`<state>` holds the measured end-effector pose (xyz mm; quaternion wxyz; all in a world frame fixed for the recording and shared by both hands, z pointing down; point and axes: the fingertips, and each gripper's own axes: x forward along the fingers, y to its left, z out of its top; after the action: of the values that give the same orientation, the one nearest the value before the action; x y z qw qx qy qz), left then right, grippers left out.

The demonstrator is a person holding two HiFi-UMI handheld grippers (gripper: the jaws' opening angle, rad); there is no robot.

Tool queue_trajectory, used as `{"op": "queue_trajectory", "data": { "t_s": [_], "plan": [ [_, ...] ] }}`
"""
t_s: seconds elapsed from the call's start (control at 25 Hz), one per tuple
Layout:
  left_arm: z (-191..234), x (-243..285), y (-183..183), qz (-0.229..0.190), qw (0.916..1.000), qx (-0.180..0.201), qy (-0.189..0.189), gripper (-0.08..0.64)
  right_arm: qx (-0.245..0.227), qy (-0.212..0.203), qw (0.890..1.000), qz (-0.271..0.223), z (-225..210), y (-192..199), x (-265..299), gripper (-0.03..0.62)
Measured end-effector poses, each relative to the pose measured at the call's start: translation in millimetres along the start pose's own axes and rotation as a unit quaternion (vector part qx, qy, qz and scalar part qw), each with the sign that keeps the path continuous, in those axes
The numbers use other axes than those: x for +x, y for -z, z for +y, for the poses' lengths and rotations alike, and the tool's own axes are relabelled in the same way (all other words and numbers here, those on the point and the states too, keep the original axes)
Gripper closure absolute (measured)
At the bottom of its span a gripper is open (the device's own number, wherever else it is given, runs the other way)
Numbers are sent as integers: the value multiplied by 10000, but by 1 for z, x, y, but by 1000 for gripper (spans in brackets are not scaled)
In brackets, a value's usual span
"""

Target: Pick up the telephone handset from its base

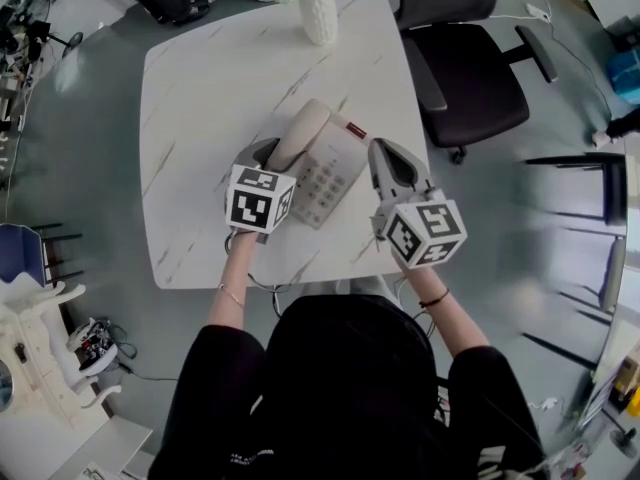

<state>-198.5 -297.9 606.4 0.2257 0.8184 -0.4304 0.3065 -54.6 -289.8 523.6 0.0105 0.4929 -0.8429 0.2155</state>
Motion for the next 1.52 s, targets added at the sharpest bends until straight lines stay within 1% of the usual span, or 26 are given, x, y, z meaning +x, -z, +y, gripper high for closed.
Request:
{"op": "queue_trajectory", "data": {
  "t_s": [0.16, 0.24, 0.56, 0.68, 0.76, 0.96, 1.12, 1.4, 1.52],
  "plan": [
    [-2, -1, -1, -124, 9998, 136, -60, 339, -59, 14, 10000, -13, -2, -3, 0, 601],
    [-1, -4, -2, -197, 9996, 140, -113, 341, -91, 21, 10000, -16, -2, -4, 1, 601],
    [-1, -13, -7, -389, 9991, -94, -156, 344, -183, -45, 9998, -21, 5, -9, 3, 601],
    [2, -19, -13, -580, 9976, -329, -164, 344, -198, -78, 9998, -19, 7, -9, 5, 601],
    [4, -25, -17, -699, 9962, -490, -172, 344, -236, -103, 9997, -2, 10, -11, 5, 601],
    [8, -42, -26, -989, 9919, -756, -263, 344, -308, -204, 9993, 2, 17, -14, 8, 601],
    [9, -59, -31, -1196, 9878, -925, -376, 344, -361, -267, 9990, -1, 21, -18, 8, 601],
    [8, -90, -41, -1585, 9782, -1238, -520, 344, -469, -350, 9983, -70, 25, -27, 3, 601],
    [7, -102, -45, -1729, 9747, -1291, -574, 344, -488, -448, 9977, -147, 27, -34, 1, 601]
  ]
}}
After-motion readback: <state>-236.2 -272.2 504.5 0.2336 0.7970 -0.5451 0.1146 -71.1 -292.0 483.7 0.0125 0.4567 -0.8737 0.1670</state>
